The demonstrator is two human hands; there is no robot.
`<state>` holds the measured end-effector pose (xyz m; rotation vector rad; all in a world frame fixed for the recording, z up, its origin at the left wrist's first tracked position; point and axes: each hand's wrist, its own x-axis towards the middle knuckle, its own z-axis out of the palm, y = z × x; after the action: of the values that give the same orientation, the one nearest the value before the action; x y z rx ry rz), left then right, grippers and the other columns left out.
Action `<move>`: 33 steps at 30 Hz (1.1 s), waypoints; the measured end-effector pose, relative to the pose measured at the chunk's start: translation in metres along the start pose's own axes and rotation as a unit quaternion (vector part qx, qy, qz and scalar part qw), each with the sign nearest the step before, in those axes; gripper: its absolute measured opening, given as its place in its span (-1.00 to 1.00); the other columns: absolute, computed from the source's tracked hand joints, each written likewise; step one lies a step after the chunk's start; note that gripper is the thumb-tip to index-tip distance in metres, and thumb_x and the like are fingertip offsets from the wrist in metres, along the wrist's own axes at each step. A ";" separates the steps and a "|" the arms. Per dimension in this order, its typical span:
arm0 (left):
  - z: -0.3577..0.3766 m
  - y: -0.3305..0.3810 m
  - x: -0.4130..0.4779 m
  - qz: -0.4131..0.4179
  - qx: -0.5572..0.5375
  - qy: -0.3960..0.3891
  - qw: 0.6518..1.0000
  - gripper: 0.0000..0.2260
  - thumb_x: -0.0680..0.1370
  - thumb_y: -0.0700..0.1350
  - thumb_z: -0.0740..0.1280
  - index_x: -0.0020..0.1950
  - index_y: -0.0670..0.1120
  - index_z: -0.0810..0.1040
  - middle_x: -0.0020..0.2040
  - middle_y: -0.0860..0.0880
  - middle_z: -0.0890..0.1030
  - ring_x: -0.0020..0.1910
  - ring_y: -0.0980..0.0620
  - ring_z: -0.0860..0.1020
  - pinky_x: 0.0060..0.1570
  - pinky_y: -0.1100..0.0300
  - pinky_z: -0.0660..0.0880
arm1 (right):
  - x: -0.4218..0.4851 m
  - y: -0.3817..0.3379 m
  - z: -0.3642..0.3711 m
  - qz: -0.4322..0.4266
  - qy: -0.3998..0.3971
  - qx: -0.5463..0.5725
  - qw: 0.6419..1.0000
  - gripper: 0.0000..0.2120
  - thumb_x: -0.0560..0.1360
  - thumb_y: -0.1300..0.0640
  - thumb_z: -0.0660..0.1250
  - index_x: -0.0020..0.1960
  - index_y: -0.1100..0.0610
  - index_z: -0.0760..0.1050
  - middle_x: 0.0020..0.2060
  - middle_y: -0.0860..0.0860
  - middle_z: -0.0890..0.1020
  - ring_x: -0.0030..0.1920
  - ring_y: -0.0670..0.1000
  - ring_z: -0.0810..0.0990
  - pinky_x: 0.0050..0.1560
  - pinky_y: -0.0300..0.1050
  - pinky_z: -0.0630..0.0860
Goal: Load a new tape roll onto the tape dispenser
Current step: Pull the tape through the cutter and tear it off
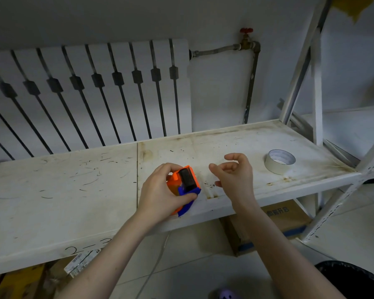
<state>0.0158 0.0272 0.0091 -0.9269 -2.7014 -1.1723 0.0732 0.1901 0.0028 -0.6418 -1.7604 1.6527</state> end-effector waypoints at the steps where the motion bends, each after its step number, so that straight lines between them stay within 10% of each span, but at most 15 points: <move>1: 0.000 0.000 0.000 0.000 -0.001 0.000 1.000 -0.47 0.22 0.08 0.57 0.06 0.19 0.36 0.01 0.26 0.43 0.02 0.19 0.41 -0.19 0.50 0.27 | 0.000 0.004 0.001 0.012 -0.005 0.008 1.000 -0.63 0.39 0.21 0.46 0.11 0.11 0.38 -0.27 0.07 0.59 -0.26 -0.02 0.60 -0.34 -0.21 0.58; 33: -0.017 -0.019 0.000 -0.075 -0.192 0.039 0.978 -0.53 0.24 -0.13 0.59 0.02 0.16 0.47 -0.05 0.20 0.57 -0.09 0.22 0.53 -0.23 0.36 0.47 | -0.023 0.067 0.068 0.176 -0.151 -0.013 0.973 -0.82 0.57 0.08 0.22 -0.20 0.04 0.45 -0.20 0.08 0.62 -0.22 0.01 0.61 -0.22 -0.15 0.60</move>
<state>0.0022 0.0058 0.0091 -0.6986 -2.5666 -1.7665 0.0347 0.1333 -0.0671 -0.7833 -1.9696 2.0608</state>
